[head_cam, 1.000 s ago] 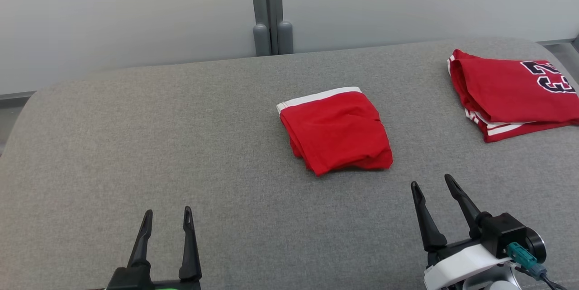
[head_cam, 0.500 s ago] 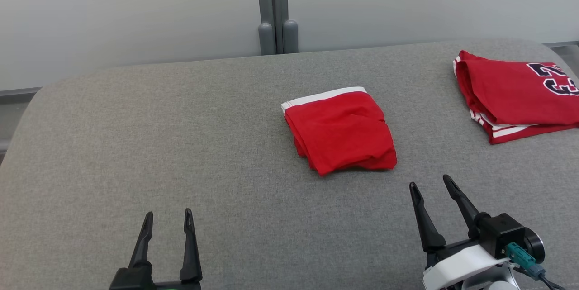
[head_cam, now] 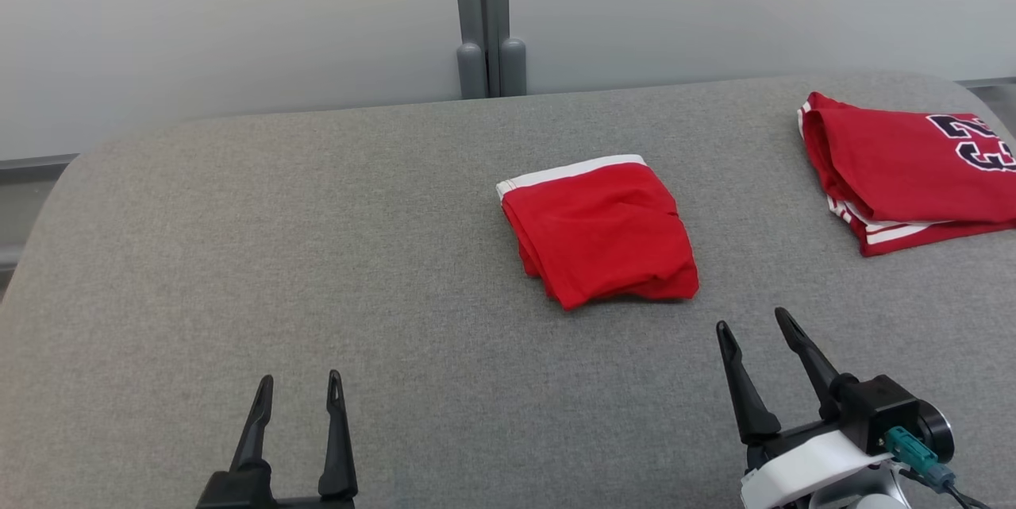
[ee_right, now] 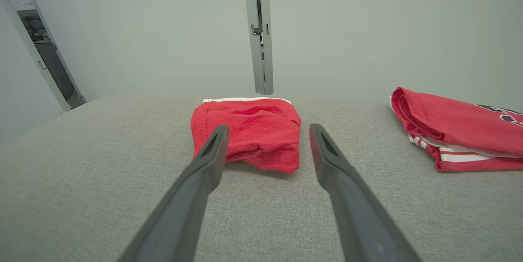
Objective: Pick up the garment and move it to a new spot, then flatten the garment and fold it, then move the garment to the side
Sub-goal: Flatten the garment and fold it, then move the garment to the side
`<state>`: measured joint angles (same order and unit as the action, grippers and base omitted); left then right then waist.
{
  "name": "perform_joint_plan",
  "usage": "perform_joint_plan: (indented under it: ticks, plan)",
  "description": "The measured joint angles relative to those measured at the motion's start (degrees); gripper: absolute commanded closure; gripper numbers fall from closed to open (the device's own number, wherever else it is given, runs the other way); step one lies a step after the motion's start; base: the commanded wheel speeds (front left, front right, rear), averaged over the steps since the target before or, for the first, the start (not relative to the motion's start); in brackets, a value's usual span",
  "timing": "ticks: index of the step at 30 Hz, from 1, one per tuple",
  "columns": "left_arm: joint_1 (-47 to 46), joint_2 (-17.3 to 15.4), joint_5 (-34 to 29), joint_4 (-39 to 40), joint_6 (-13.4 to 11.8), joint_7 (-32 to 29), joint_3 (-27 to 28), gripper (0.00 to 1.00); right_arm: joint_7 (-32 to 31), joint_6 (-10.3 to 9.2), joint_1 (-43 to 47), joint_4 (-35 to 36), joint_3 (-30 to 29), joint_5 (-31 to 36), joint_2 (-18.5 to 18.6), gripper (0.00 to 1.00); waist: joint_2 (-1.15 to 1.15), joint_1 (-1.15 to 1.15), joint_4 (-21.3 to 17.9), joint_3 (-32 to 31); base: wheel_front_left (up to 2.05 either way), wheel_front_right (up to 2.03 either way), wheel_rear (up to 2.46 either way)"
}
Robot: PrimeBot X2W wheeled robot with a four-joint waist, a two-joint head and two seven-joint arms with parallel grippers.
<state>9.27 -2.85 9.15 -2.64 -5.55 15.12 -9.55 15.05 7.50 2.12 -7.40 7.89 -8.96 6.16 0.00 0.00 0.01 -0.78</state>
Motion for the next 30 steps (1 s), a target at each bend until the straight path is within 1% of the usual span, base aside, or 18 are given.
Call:
perform_joint_plan:
  ticks: [15,22,25,27,29,30]
  plan:
    - [0.0,0.0,-0.5,-0.4,0.3,0.0,-1.0,0.00,0.0,0.00,0.5,0.0,0.6,-0.1,0.4,0.00,0.00,0.00,0.8,0.2,0.00,0.00,0.00]
    - [-0.1,0.0,-0.7,-0.2,0.3,0.0,-1.9,0.00,0.0,0.00,-0.6,-0.1,1.4,-1.7,0.9,0.00,0.00,0.00,1.1,1.4,0.00,0.00,0.00]
    - [-0.4,0.0,-0.7,0.1,0.3,0.0,-2.4,0.00,0.0,0.00,-3.1,-0.5,2.4,-4.0,1.9,0.00,0.00,0.00,1.3,2.6,0.00,0.00,0.00]
    - [-1.6,0.0,-0.7,0.3,0.3,0.0,-3.1,0.00,0.0,0.00,-5.9,-1.1,2.9,-7.9,2.4,0.00,0.00,0.00,1.5,3.8,0.00,0.00,0.00]
    - [-2.9,0.0,-0.7,0.5,0.3,0.0,-3.6,0.00,0.0,0.00,-8.8,-2.3,3.9,-11.5,3.7,0.00,0.00,0.00,1.7,5.1,0.00,0.00,0.00]
    - [-3.5,0.0,-0.7,0.7,0.3,0.0,-4.0,0.00,0.0,0.00,-10.4,-3.3,4.4,-14.3,4.6,0.00,0.00,0.00,1.8,5.9,0.00,0.00,0.00]
